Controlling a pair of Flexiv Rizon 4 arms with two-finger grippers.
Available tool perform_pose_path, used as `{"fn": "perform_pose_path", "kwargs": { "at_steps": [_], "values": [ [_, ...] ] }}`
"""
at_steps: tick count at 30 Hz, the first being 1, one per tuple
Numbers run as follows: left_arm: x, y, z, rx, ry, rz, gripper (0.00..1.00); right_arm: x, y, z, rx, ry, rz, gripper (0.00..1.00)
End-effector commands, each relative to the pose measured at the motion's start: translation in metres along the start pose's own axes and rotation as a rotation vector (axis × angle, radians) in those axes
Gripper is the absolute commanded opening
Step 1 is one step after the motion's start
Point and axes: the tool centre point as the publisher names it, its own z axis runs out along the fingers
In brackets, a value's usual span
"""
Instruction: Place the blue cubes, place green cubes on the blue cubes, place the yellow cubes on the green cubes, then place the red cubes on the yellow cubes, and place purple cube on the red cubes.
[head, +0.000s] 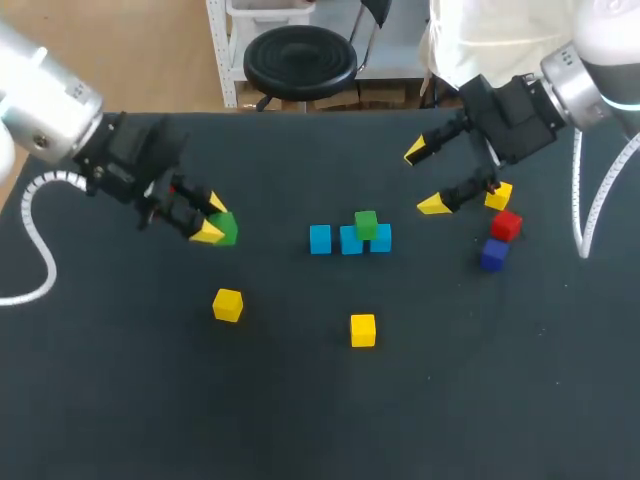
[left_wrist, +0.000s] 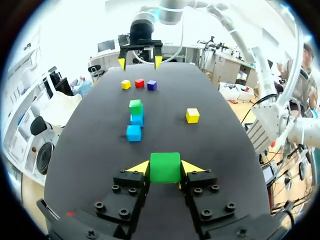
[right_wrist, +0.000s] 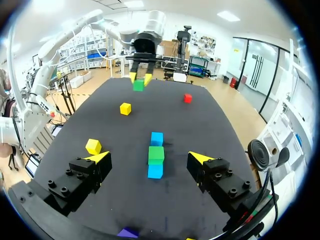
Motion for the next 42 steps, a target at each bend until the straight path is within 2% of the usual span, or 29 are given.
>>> {"fn": "perform_pose_path", "kwargs": {
  "at_steps": [1, 4, 9, 15, 20, 26, 31, 34, 37, 42],
  "values": [
    [-0.015, -0.024, 0.012, -0.119, 0.052, -0.009, 0.00, 0.000, 0.000, 0.000, 0.001, 0.001, 0.001, 1.00],
    [-0.024, -0.026, 0.021, -0.127, 0.069, -0.003, 0.00, 0.000, 0.000, 0.000, 0.001, 0.001, 0.001, 1.00],
    [-0.041, -0.024, 0.036, -0.093, 0.062, 0.026, 0.00, 0.000, 0.000, 0.000, 0.001, 0.001, 0.001, 1.00],
    [-0.048, -0.002, 0.055, 0.020, 0.020, 0.008, 0.00, 0.000, 0.000, 0.000, 0.001, 0.001, 0.001, 1.00],
    [-0.057, 0.008, 0.062, 0.015, 0.049, 0.011, 0.00, 0.000, 0.000, 0.000, 0.001, 0.001, 0.001, 1.00],
    [-0.067, 0.011, 0.065, 0.000, 0.070, 0.034, 0.00, 0.000, 0.000, 0.000, 0.001, 0.001, 0.001, 1.00],
    [-0.067, 0.014, 0.070, -0.008, 0.077, 0.015, 0.00, 0.000, 0.000, 0.000, 0.001, 0.001, 0.001, 1.00],
    [-0.065, 0.017, 0.074, -0.034, 0.094, -0.025, 0.00, 0.000, 0.000, 0.000, 0.001, 0.001, 0.001, 1.00],
    [-0.062, 0.022, 0.078, -0.032, 0.069, -0.072, 0.00, 0.000, 0.000, 0.000, 0.001, 0.001, 0.001, 1.00],
    [-0.061, 0.022, 0.077, -0.032, 0.076, -0.070, 0.00, 0.000, 0.000, 0.000, 0.001, 0.001, 0.001, 1.00]
  ]
}}
